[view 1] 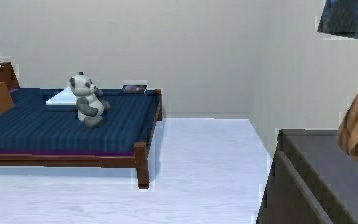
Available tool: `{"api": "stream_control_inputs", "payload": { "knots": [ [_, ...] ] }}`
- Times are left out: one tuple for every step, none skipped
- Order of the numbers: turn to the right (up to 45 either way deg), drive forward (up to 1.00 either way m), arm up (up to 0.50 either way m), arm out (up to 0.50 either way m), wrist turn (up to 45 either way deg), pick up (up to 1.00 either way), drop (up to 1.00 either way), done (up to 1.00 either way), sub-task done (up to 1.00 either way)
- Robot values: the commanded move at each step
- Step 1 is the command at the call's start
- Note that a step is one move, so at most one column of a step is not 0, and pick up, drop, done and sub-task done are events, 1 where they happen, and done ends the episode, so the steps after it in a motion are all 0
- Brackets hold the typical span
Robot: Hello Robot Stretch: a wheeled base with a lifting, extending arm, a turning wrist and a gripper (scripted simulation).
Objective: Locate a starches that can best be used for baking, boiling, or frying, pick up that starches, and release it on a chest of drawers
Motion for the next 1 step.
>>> {"api": "stream_control_inputs", "payload": {
  "knots": [
    [0.0,0.00,0.00,-0.10,0.0,0.00,0.00,0.00,0.00]
  ]
}}
